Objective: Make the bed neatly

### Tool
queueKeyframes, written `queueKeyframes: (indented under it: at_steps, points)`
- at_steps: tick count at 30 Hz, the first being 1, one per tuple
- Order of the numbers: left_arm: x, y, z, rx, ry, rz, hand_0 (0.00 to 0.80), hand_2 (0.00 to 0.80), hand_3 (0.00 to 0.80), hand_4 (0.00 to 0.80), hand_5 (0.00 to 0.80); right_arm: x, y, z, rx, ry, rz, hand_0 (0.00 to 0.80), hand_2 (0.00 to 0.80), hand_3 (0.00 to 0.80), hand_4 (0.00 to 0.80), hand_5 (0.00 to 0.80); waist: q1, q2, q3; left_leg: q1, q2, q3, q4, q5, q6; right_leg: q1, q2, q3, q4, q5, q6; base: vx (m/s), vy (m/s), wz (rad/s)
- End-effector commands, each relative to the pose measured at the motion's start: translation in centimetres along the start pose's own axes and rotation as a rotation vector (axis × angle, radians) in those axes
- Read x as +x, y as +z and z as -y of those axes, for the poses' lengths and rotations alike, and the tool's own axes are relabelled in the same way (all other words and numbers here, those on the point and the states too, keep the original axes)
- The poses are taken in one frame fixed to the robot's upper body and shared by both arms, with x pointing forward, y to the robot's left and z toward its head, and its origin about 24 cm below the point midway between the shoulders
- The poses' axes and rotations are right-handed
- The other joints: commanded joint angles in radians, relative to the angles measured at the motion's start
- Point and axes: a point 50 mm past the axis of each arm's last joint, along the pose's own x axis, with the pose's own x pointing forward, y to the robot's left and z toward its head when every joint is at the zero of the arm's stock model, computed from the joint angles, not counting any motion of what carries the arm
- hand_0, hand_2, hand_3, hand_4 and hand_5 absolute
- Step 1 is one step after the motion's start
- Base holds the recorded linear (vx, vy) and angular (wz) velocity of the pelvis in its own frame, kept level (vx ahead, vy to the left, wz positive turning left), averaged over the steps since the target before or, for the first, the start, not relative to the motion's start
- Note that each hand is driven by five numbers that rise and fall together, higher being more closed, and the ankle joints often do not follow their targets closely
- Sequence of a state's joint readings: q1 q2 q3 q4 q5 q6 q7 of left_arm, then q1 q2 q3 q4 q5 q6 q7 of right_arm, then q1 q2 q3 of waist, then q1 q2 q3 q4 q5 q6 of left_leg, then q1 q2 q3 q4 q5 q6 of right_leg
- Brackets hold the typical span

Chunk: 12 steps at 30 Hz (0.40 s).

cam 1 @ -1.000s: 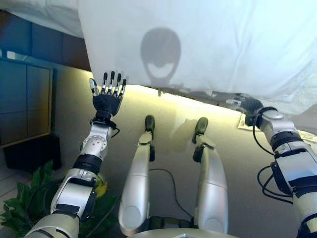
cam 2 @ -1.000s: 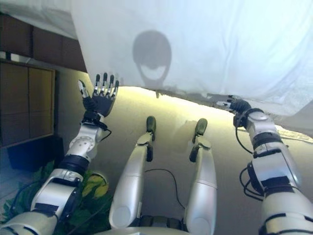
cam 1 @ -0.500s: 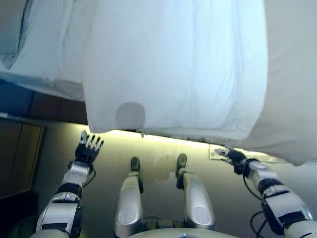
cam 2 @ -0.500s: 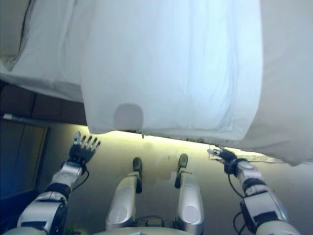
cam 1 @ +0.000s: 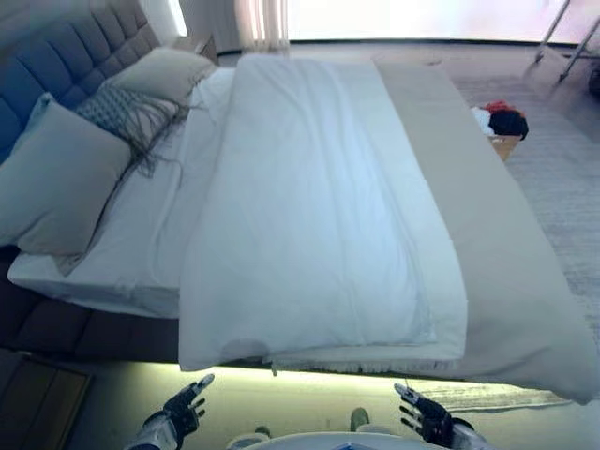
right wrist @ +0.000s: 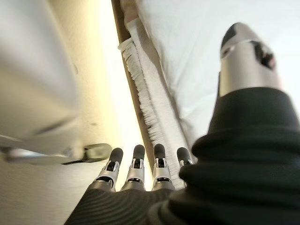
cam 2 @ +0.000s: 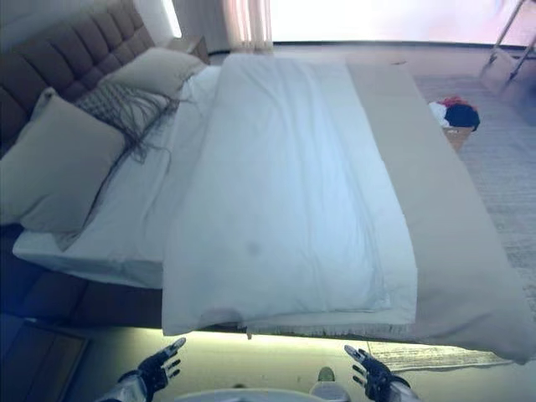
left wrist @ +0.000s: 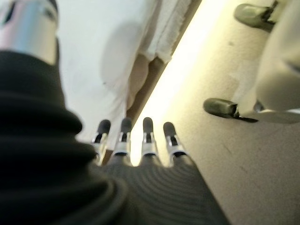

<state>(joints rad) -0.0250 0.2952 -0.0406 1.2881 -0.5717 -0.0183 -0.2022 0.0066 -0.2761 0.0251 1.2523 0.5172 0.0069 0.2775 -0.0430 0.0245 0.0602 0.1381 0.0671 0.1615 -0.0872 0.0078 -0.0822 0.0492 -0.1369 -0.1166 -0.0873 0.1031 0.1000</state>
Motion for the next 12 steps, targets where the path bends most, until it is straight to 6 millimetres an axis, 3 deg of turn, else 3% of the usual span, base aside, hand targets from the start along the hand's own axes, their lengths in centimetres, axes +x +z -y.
queueKeyframes:
  at_steps: [1, 6, 12]
  points:
    - [0.3, -0.5, 0.8, -0.066, 0.021, -0.010, 0.000, 0.000, 0.000, 0.000, 0.000, 0.3, -0.4, -0.2, 0.122, -0.094, -0.016, 0.000, 0.000, 0.000, 0.000, 0.000, -0.020, -0.016, 0.006, -0.015, -0.025, -0.023, 0.026, 0.016, 0.026, 0.025, 0.016, 0.039, 0.031, 0.001, -0.002, 0.048, 0.022, -0.09]
    - [0.3, -3.2, 2.7, -0.082, -0.023, -0.092, 0.000, 0.000, 0.000, 0.000, 0.000, 0.1, -2.5, -0.1, 0.130, -0.196, -0.087, 0.000, 0.000, 0.000, 0.000, 0.000, -0.011, -0.019, -0.006, 0.013, -0.030, -0.030, 0.029, 0.001, 0.033, 0.061, 0.018, 0.032, 0.020, -0.001, -0.006, 0.045, 0.001, -0.03]
    - [0.6, -3.0, 4.2, -0.039, -0.075, -0.101, 0.000, 0.000, 0.000, 0.000, 0.000, 0.6, -2.4, -1.7, 0.039, -0.128, -0.108, 0.000, 0.000, 0.000, 0.000, 0.000, -0.009, -0.030, -0.018, 0.029, -0.029, -0.038, 0.014, 0.001, 0.036, 0.076, 0.022, 0.035, 0.015, -0.001, -0.005, 0.032, -0.009, -0.02]
